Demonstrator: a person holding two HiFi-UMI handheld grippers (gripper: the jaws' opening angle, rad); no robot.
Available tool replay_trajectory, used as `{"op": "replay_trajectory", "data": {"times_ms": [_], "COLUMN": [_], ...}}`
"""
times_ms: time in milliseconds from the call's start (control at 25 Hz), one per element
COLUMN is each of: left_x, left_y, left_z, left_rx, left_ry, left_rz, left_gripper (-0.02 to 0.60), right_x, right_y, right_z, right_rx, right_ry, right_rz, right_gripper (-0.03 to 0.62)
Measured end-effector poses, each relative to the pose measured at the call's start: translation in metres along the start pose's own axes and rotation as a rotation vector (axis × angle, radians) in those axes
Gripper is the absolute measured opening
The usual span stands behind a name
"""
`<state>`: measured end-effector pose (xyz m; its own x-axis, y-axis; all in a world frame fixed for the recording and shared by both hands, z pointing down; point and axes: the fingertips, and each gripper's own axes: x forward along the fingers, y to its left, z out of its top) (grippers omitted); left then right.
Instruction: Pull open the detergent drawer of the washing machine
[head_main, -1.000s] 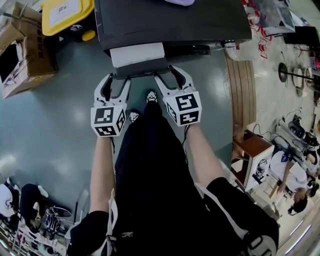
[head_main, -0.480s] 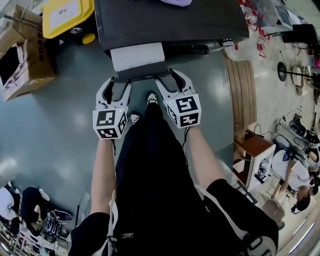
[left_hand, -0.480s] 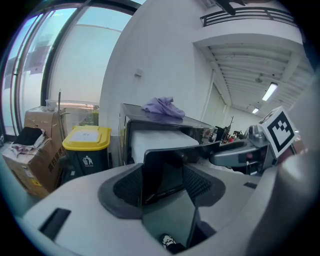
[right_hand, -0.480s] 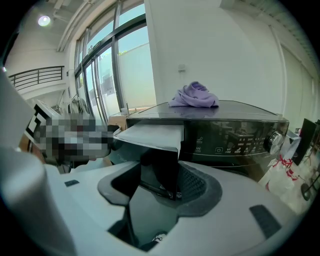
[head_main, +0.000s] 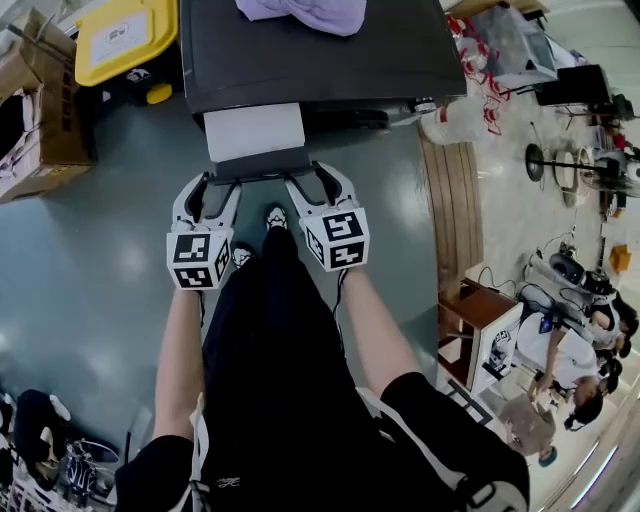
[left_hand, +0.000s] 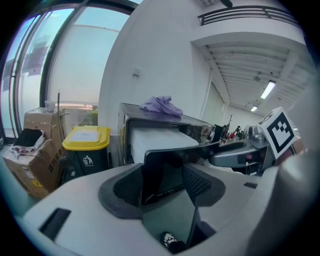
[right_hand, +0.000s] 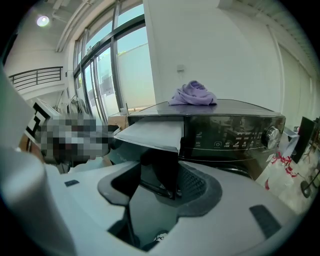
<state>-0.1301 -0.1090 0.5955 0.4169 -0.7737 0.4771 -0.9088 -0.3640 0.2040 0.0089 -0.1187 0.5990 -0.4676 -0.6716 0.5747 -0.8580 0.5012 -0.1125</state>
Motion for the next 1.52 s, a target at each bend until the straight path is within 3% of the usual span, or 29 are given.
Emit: {"op": "replay_trajectory", "data": {"times_ms": [1520], "left_x": [-0.016], "left_y": [-0.019], "left_z": [-0.008], "left_rx": [-0.008], "left_ry": [-0.018], "left_rz": [0.066], "left_gripper": [0.253], "right_x": [-0.022], "right_y": [0.004], "right_z": [-0.009], "right_rx": [-0.009], "right_ry": [-0.003], "right_rz": [0.017], "right_gripper": [0.232]}}
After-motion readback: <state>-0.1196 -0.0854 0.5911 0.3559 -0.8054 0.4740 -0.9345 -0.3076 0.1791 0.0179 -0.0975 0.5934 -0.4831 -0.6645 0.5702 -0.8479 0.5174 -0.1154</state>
